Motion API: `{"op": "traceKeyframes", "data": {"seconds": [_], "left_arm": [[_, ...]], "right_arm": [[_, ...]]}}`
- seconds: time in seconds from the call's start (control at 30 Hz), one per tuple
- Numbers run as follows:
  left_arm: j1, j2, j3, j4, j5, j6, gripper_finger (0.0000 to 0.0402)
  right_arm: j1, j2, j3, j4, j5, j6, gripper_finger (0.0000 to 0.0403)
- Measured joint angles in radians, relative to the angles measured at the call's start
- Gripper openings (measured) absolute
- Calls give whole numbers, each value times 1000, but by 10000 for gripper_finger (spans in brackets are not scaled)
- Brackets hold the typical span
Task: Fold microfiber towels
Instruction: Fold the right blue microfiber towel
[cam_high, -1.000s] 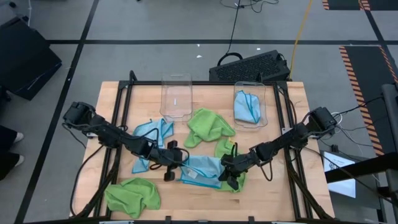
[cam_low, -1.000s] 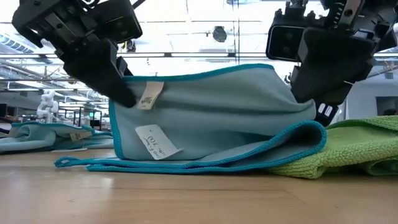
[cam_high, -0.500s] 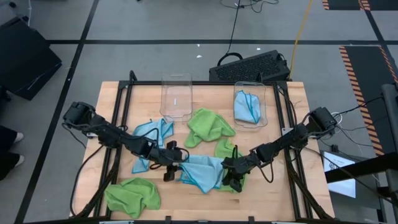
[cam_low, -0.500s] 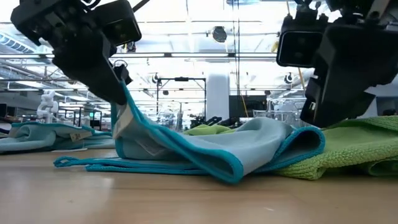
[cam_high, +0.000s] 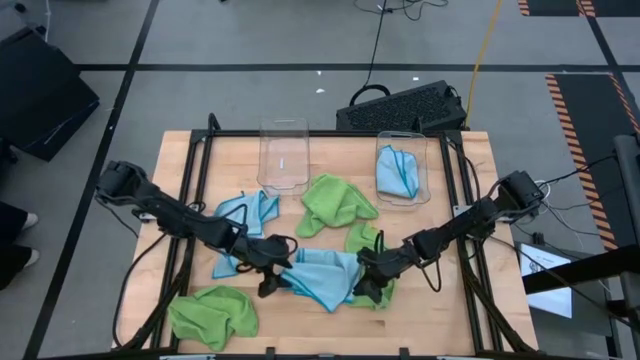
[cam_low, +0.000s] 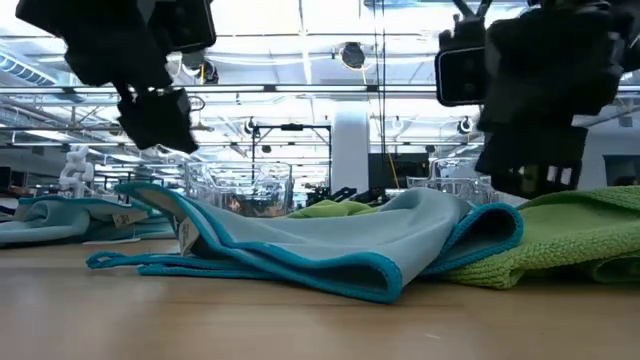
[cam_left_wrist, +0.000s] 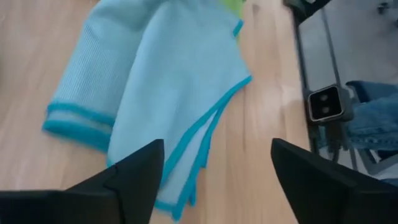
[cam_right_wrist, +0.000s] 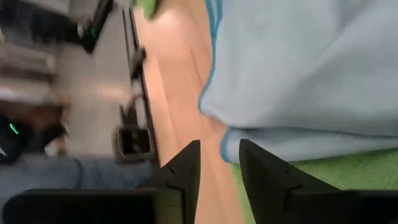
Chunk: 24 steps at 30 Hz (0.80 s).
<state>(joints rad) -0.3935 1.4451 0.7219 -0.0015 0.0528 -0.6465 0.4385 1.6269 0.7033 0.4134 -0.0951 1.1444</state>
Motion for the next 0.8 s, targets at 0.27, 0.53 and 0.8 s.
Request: {"op": "traceKeyframes", "data": {"seconds": [0.27,0.53,0.8], "left_arm": [[-6,-14,0,-126,19,-320,316],[-28,-20,0,-210,74,-644,293],[0,-19,-1,-240,137,-928,313]], "right_arm": [[-13,-11,0,77,99,342,106],[-13,-37,1,92,92,460,106],[-11,-39,0,78,93,459,106]]}}
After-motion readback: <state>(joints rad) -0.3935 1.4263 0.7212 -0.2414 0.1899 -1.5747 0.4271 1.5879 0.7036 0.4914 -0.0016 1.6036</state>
